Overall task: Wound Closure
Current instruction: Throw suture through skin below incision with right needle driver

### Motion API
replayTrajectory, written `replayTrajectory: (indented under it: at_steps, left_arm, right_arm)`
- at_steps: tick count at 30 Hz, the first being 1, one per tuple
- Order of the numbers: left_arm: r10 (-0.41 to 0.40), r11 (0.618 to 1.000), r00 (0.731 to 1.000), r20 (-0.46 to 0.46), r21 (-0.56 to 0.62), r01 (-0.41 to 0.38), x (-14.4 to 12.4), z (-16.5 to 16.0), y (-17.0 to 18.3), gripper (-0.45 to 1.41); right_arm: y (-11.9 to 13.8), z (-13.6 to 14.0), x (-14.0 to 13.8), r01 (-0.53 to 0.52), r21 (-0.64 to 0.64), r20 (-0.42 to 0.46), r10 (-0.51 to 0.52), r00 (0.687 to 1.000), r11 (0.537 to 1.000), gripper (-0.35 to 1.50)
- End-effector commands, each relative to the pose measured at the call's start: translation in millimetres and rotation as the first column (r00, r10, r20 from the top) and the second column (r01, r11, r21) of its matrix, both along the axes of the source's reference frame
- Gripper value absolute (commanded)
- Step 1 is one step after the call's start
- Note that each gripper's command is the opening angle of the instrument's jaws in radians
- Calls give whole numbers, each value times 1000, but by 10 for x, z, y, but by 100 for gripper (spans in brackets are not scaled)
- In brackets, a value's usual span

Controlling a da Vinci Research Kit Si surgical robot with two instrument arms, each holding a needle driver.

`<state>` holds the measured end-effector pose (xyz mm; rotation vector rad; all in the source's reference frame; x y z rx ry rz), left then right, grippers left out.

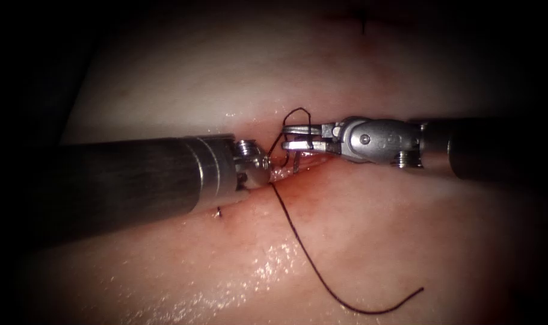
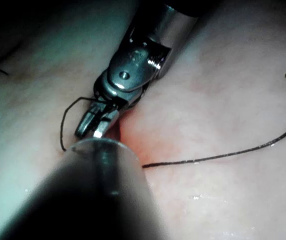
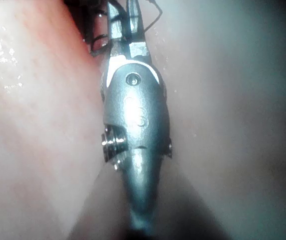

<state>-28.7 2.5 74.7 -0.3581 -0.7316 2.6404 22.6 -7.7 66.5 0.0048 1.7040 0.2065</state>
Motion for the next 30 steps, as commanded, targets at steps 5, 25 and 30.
replayTrajectory:
  at_steps: [5,25,30]
  left_arm:
    - [-39,999,999,35,-12,39,-8,-6,10,64]
    - [-147,962,977,155,-208,178,-18,-108,47,62]
    - [-145,951,974,174,-247,185,-24,-119,47,54]
  right_arm:
    - [3,5,7,10,71,-28,-8,1000,997,-35]
    - [13,5,0,36,147,-83,-24,996,988,-35]
    - [13,5,-1,39,150,-86,-26,996,988,-35]
